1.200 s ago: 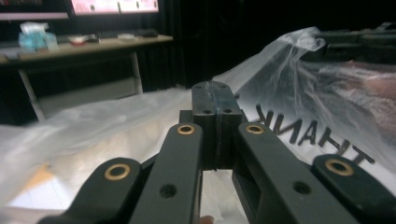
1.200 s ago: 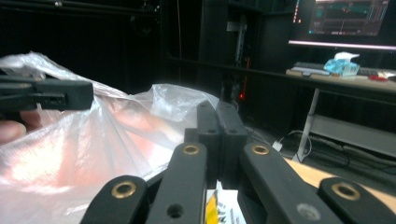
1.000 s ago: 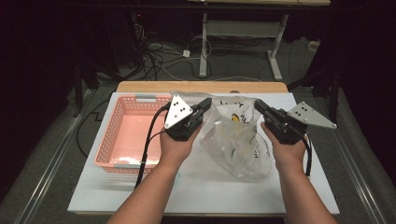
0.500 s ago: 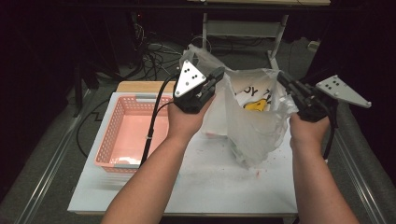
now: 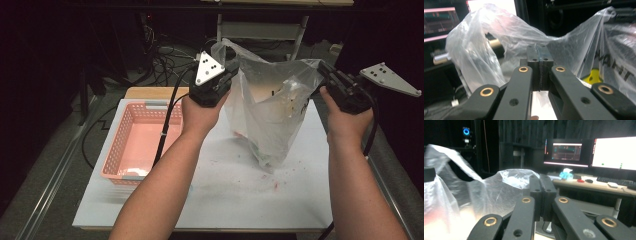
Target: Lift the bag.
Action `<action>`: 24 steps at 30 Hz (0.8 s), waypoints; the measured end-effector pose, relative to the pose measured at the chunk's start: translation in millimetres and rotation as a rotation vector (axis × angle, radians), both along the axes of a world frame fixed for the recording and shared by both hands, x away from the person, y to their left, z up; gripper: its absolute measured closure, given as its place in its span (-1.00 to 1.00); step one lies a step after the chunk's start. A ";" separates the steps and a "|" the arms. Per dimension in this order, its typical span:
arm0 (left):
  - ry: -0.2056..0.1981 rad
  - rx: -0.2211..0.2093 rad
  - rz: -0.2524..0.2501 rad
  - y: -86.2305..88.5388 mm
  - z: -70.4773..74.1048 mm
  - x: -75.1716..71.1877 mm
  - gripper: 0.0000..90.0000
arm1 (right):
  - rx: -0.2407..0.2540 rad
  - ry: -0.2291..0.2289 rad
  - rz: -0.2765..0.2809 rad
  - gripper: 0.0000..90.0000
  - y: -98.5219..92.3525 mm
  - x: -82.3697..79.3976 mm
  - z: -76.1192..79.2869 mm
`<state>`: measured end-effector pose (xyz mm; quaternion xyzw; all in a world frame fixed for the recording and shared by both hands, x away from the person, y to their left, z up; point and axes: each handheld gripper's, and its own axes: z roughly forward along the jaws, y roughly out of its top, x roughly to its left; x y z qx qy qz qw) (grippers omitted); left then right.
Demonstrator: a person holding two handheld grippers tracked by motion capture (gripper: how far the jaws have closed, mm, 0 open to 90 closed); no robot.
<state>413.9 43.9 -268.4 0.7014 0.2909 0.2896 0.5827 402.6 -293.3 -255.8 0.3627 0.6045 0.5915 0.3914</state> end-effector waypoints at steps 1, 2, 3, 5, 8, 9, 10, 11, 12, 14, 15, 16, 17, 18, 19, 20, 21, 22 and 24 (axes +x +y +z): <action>0.013 0.003 0.002 0.3 -5.2 2.2 0.96 | -0.003 0.011 0.001 1.00 -0.6 1.6 -3.5; 0.026 -0.001 0.004 0.5 -10.1 4.2 0.96 | -0.009 0.018 0.000 1.00 -1.5 3.2 -7.5; 0.039 0.000 0.004 1.3 -14.3 5.9 0.96 | -0.005 0.026 0.003 1.00 -2.2 4.6 -12.1; 0.065 -0.008 -0.001 2.4 -21.5 7.9 0.96 | -0.010 0.049 0.008 1.00 -2.4 7.1 -21.8; 0.083 0.011 -0.005 3.7 -28.2 7.2 0.96 | -0.037 0.084 0.016 1.00 -1.7 9.8 -36.3; 0.080 0.022 -0.004 4.6 -29.5 6.8 0.96 | -0.033 0.098 0.020 1.00 -0.9 9.6 -40.4; 0.081 0.030 0.000 5.1 -30.9 5.5 0.95 | -0.039 0.102 0.023 1.00 -1.2 9.5 -43.7; 0.082 0.036 0.001 5.7 -32.1 3.7 0.94 | -0.040 0.106 0.024 1.00 -1.3 8.7 -46.1; 0.087 0.037 -0.002 6.7 -33.1 1.8 0.93 | -0.042 0.106 0.026 0.98 -2.0 7.7 -47.5; 0.103 0.040 -0.011 9.2 -34.1 -2.0 0.74 | -0.037 0.106 0.036 0.84 -3.6 4.2 -47.6; 0.112 0.041 -0.018 10.5 -34.4 -4.5 0.63 | -0.032 0.103 0.042 0.78 -4.6 1.5 -46.0; 0.112 0.051 -0.020 11.9 -34.5 -7.7 0.54 | -0.033 0.094 0.046 0.72 -5.7 -2.1 -43.9; 0.112 0.058 -0.024 14.1 -34.9 -12.5 0.46 | -0.036 0.085 0.048 0.66 -7.1 -5.9 -41.6; 0.117 0.055 -0.028 15.6 -35.5 -15.4 0.36 | -0.035 0.075 0.056 0.62 -8.7 -10.8 -38.7; 0.124 0.053 -0.036 17.8 -36.5 -18.9 0.29 | -0.036 0.075 0.061 0.59 -9.5 -14.4 -37.2; 0.143 0.050 -0.047 19.5 -38.0 -22.9 0.22 | -0.041 0.068 0.068 0.56 -10.5 -19.0 -35.4; 0.144 0.053 -0.049 22.1 -39.8 -27.0 0.15 | -0.043 0.060 0.073 0.53 -11.2 -24.1 -33.9; 0.145 0.047 -0.051 24.5 -42.6 -31.1 0.08 | -0.043 0.052 0.076 0.51 -11.9 -29.2 -33.0; 0.166 0.044 -0.059 28.2 -50.6 -38.0 -0.03 | -0.045 0.043 0.090 0.47 -13.4 -38.4 -34.4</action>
